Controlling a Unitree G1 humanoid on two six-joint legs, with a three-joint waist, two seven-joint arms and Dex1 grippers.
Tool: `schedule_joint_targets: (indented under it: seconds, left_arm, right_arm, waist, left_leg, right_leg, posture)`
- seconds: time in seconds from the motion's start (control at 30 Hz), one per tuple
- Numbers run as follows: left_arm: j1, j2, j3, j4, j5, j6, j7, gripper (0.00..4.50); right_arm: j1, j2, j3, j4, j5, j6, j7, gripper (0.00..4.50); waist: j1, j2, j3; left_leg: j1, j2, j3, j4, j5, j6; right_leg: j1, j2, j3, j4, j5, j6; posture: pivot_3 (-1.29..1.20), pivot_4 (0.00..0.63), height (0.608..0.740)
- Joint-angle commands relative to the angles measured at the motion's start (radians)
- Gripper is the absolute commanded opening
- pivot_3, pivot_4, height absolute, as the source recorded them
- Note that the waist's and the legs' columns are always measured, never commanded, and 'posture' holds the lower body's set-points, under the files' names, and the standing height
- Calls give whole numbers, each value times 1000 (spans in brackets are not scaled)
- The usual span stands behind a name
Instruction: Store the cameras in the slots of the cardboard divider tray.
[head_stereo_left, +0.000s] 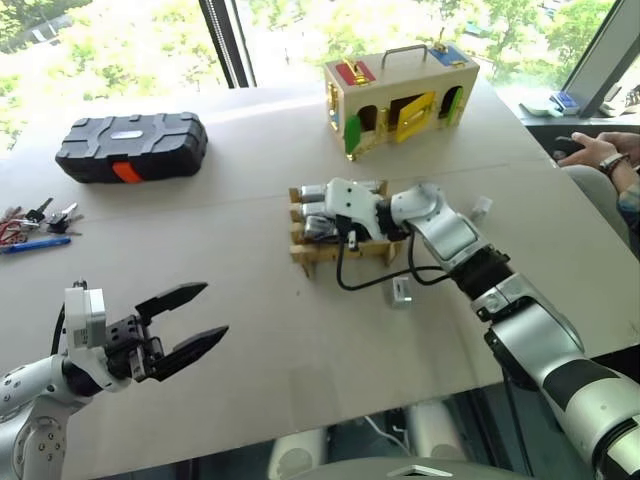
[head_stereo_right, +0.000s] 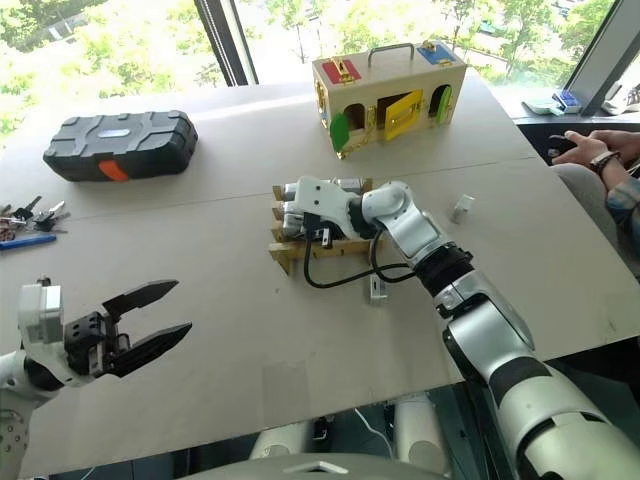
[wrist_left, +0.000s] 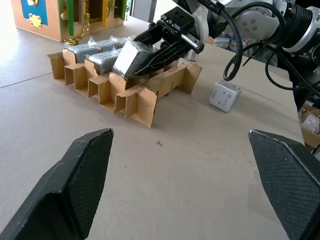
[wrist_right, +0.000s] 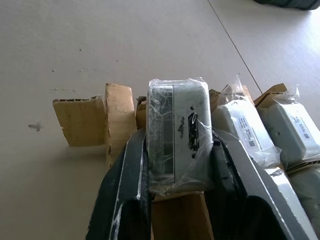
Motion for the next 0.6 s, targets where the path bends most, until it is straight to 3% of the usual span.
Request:
schedule_joint_targets:
  seconds: [0.03,0.27,0.3,0.47,0.53,0.6]
  left_arm:
    - [5,5,45,-40,-34,-7,0,4500]
    - [15,-10,53,-66,-37,-6,23,4500]
    - [16,-13,52,-72,-37,-5,27,4500]
    - [14,-24,41,-91,-37,-3,45,4500]
    - [15,-28,36,-98,-38,-1,50,4500]
    - [11,-33,27,-104,-38,2,56,4500]
  right_arm:
    - [-33,8,-13,29,-20,-48,21,865]
    - [-60,16,-15,96,-31,-87,95,865]
    - [-65,17,-18,104,-30,-93,103,1971]
    - [-85,14,-52,101,-21,-104,110,4368]
    - [-81,4,-74,63,-8,-83,102,4470]
    - [-41,-28,-117,-110,42,-7,114,4470]
  waist:
    - [1,0,0]
    - [0,0,0]
    - [0,0,0]
    - [0,0,0]
    - [1,0,0]
    - [2,1,0]
  left_leg:
    - [0,0,0,0,0,0]
    - [0,0,0,0,0,0]
    - [0,0,0,0,0,0]
    - [0,0,0,0,0,0]
    - [0,0,0,0,0,0]
    - [0,0,0,0,0,0]
  right_leg:
    - [0,0,0,0,0,0]
    - [0,0,0,0,0,0]
    - [0,0,0,0,0,0]
    - [0,0,0,0,0,0]
    - [0,0,0,0,0,0]
    - [0,0,0,0,0,0]
  posture:
    - [0,150,740]
    - [0,150,740]
    - [0,150,740]
    - [0,150,740]
    - [0,150,740]
    - [0,150,740]
